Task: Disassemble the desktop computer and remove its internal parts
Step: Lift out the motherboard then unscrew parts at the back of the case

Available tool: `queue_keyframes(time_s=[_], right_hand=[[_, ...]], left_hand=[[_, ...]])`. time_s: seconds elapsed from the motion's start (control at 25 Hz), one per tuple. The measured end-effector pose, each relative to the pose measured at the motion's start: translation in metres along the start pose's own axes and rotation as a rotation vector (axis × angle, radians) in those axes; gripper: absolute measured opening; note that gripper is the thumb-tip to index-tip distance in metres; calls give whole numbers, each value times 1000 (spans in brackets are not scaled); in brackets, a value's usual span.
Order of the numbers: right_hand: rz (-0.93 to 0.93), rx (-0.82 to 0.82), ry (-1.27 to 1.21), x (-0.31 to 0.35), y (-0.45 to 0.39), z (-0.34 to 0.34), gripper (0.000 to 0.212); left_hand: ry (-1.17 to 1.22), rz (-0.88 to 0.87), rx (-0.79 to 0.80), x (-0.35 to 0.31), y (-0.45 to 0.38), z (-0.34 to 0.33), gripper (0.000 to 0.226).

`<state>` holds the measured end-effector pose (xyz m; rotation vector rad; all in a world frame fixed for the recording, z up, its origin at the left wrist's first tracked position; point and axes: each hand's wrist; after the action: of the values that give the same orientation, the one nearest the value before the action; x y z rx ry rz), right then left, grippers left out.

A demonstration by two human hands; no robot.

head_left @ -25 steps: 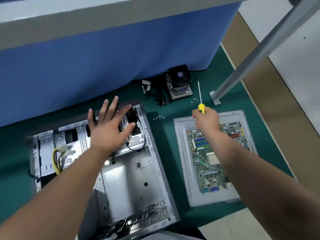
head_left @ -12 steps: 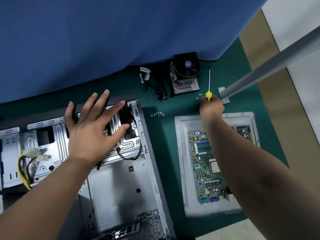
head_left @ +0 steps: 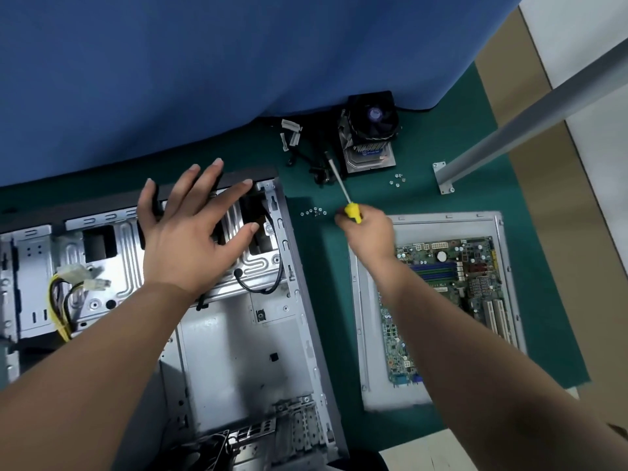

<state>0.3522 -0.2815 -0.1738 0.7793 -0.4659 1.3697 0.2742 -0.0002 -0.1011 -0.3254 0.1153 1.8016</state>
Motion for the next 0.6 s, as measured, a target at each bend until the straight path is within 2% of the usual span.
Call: queue_keyframes(time_s=[0.24,0.6], right_hand=[[25,-20,105,13,2,-23,21],[-113,-5,183,27,-7,-33,21]], left_hand=[[-6,0,-8,1,-1,-2,55],[7,2,-10,-1,1,-1,53]])
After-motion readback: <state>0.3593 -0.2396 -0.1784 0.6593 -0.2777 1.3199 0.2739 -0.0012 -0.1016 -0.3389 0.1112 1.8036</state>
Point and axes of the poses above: each hand's wrist, its own y-axis away from the middle knuckle, its own z-axis out of the back of the hand, x = y × z, and after that the axes turned 13 degrees about z, right-handed
